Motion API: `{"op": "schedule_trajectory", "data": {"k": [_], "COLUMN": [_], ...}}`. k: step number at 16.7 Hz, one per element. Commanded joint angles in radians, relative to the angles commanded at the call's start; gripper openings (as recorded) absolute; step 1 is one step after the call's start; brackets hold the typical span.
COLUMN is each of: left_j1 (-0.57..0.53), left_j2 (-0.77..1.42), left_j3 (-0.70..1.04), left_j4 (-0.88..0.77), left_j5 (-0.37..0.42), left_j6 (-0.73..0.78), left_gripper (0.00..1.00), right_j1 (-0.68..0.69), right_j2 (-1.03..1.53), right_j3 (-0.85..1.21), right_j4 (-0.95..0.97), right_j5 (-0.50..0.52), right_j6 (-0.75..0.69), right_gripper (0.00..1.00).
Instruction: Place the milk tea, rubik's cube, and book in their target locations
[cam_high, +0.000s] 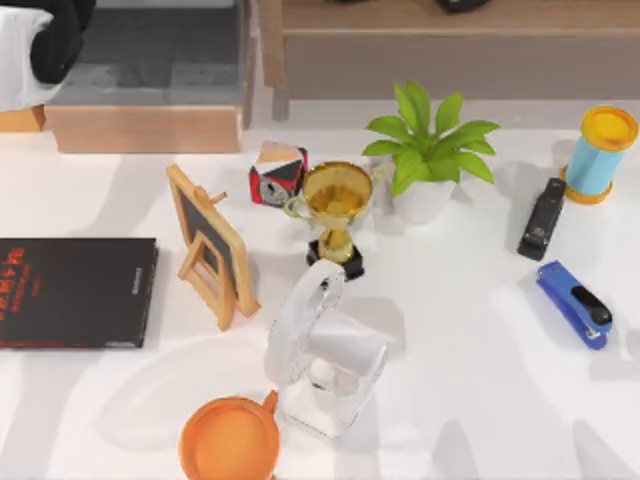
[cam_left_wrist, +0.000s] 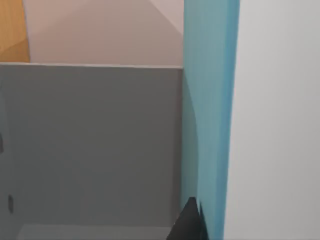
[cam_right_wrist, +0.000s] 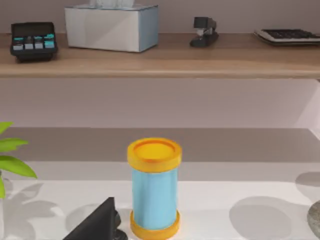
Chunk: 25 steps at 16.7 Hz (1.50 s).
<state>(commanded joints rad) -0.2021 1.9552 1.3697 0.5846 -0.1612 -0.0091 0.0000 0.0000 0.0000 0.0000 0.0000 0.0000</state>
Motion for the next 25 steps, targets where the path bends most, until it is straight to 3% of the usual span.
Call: {"op": "schedule_trajectory", "data": {"k": [4,8,14,19,25], "left_j1": [0.003,0.043,0.083,0.133,0.188], "left_j2": [-0.004,-0.127,-0.424,-0.576,-0.592], "left_j3": [-0.001,-0.076,-0.302,-0.673,-1.138], "left_j4": [0.004,0.032,0.119,0.184,0.228], "left_j5": [-0.003,-0.007,0.061,0.092,0.105], "left_j6": [0.012,0.159,0.684,1.174,1.475], "left_gripper": [0.00,0.00,0.00,0.00,0.00], "right_j1": [0.000,0.000,0.000,0.000,0.000], "right_j2": [0.000,0.000,0.000,0.000,0.000], "right_j3": [0.000,0.000,0.000,0.000,0.000], "right_j4": [0.000,0.000,0.000,0.000,0.000], "right_j5": [0.000,0.000,0.000,0.000,0.000], "right_j6": [0.000,0.000,0.000,0.000,0.000], "right_gripper": [1.00,1.00,1.00,1.00,1.00]}}
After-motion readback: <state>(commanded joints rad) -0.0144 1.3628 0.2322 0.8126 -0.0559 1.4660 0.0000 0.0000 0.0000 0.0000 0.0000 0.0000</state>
